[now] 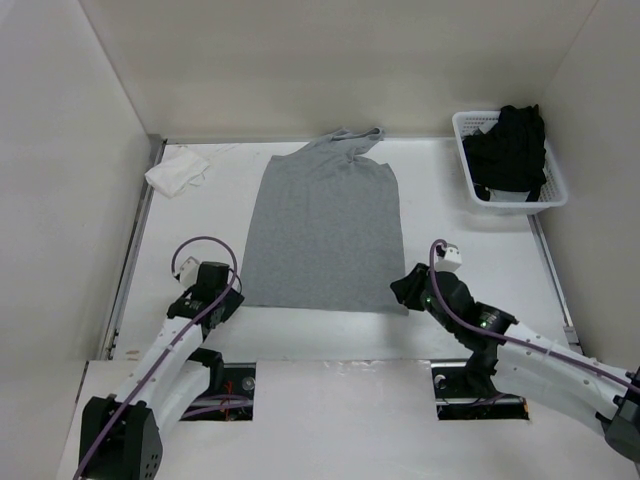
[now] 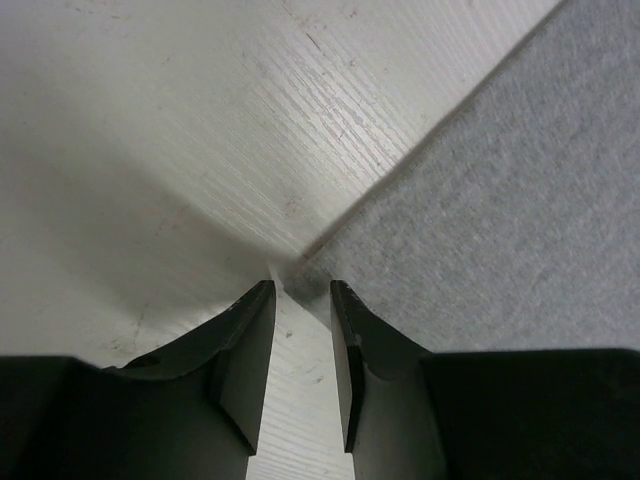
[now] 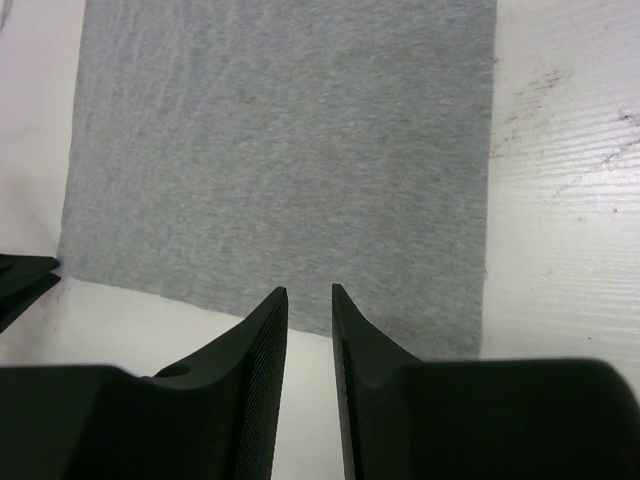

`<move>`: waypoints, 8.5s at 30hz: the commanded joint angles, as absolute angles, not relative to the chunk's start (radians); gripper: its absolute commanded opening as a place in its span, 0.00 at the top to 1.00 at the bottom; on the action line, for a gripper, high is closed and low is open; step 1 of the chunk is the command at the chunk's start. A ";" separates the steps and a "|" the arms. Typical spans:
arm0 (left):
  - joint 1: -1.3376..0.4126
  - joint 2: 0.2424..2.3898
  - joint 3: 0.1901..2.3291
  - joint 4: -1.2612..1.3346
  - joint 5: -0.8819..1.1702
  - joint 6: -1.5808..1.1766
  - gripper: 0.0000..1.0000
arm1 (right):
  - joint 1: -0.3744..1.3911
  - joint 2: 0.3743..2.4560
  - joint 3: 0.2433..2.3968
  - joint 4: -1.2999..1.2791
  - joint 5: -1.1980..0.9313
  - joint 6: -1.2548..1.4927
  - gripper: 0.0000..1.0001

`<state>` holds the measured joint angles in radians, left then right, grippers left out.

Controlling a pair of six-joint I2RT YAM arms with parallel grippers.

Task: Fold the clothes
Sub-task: Flatten the tank top out, then fold the tank top

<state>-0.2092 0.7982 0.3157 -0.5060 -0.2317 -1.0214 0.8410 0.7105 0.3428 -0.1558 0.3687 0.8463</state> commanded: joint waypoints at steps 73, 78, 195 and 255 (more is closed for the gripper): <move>-0.315 0.557 1.062 -0.105 -0.256 -0.809 0.99 | 1.099 0.902 1.619 -0.688 1.058 0.418 1.00; -0.301 0.692 1.409 -0.060 -0.267 -0.740 0.99 | 1.307 1.020 1.928 -0.308 1.189 -0.114 1.00; -0.085 1.330 0.502 0.376 -0.249 -0.994 0.66 | 0.481 1.478 0.832 0.172 0.132 0.670 1.00; 0.010 1.326 0.388 0.497 -0.135 -1.069 1.00 | 0.508 1.378 0.460 0.418 0.184 0.940 1.00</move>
<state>0.0219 1.4719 0.4061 0.4728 -0.1452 -1.0725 0.4816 1.4948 0.4671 0.4225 0.1291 0.9886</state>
